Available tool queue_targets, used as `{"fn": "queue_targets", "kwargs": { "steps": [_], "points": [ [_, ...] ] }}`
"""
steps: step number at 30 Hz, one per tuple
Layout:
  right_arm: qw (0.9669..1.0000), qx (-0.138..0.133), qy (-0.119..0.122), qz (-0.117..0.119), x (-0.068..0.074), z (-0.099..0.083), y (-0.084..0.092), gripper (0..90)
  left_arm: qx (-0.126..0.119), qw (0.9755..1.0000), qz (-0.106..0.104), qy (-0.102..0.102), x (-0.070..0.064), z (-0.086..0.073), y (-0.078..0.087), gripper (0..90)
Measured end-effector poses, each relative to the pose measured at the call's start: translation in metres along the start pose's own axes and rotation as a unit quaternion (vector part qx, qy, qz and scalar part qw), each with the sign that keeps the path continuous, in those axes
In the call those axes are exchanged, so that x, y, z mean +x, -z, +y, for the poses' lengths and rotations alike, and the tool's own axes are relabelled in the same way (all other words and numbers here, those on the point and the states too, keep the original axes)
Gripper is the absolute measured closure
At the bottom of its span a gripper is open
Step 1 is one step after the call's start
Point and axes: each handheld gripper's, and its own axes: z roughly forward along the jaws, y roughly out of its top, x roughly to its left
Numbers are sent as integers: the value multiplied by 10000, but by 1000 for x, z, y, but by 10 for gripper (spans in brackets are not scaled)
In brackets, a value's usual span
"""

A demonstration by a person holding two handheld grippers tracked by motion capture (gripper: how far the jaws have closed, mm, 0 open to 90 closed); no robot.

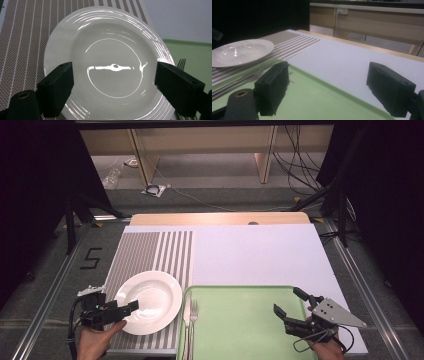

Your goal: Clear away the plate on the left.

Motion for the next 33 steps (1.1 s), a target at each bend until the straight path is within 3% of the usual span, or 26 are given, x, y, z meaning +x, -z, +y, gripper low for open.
{"fn": "queue_targets", "kwargs": {
  "steps": [16,25,31,33],
  "points": [
    [10000,-4,9,4,1,0,0,189,20,9988,141,469,14,-7,6,157],
    [10000,11,24,-3,1,1,0,189,44,9978,240,620,21,-11,12,157],
    [10000,11,37,12,2,1,-1,189,150,9966,280,760,22,-16,12,158],
    [10000,4,33,7,2,1,-1,189,143,9955,209,914,22,-19,12,159]
  ]
}}
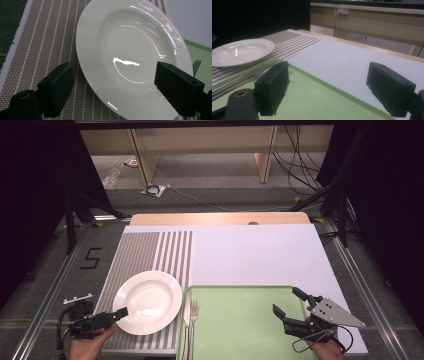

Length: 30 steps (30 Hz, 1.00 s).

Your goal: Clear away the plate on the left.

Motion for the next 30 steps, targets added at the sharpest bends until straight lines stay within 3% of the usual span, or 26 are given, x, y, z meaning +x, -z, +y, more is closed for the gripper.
{"fn": "queue_targets", "kwargs": {
  "steps": [7,16,25,28,30],
  "points": [
    [10000,16,-4,-3,1,0,0,189,-47,9973,-273,680,9,-10,1,169],
    [10000,10,10,5,1,0,0,189,127,9945,-344,977,10,-18,-5,168],
    [10000,12,4,3,1,0,-1,189,132,9855,-677,1552,14,-29,-9,170],
    [10000,9,-4,7,2,0,-1,189,71,9810,-791,1771,15,-31,-9,176],
    [10000,11,-8,8,2,0,-1,189,38,9766,-895,1958,16,-34,-10,178]
  ]
}}
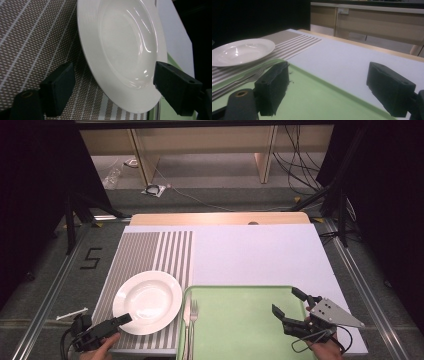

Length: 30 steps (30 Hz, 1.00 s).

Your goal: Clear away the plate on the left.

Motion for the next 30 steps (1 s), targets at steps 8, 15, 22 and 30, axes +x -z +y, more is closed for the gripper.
{"fn": "queue_targets", "kwargs": {
  "steps": [8,15,22,30],
  "points": [
    [10000,15,2,7,0,0,-1,189,53,9980,-354,530,2,-9,-7,198],
    [10000,19,2,10,1,0,-1,190,-22,9969,-413,674,-2,-19,-12,220],
    [10000,18,8,12,1,0,-1,190,-79,9941,-569,917,-3,-26,-17,259],
    [10000,12,21,27,1,0,-1,192,-124,9894,-727,1250,0,-30,-22,323]
  ]
}}
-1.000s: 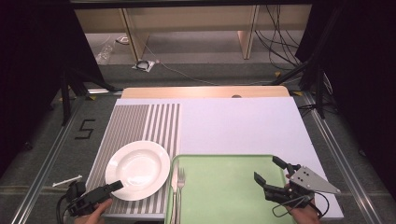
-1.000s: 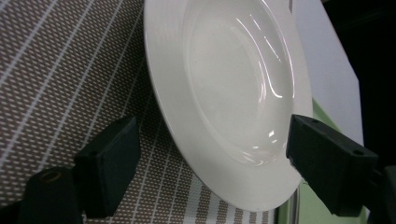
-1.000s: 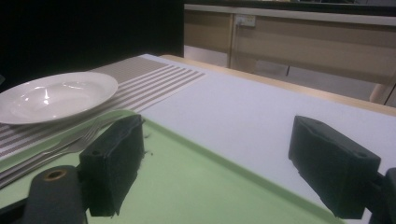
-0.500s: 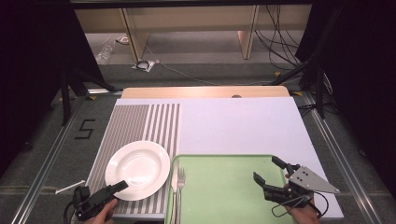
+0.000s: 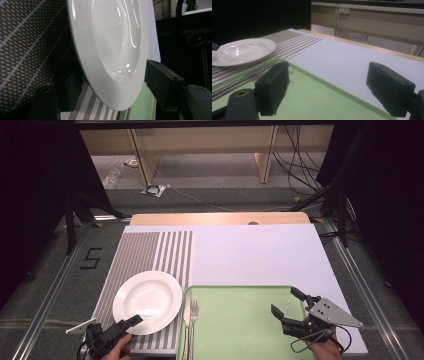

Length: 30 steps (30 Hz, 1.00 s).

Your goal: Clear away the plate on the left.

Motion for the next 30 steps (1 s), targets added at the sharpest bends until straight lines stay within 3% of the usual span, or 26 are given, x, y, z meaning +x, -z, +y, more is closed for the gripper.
{"fn": "queue_targets", "kwargs": {
  "steps": [17,30],
  "points": [
    [10000,7,23,10,1,1,0,192,-112,9992,-67,382,5,-1,-6,417],
    [10000,-1,25,15,1,0,0,194,-340,9974,-126,618,7,-5,-10,507]
  ]
}}
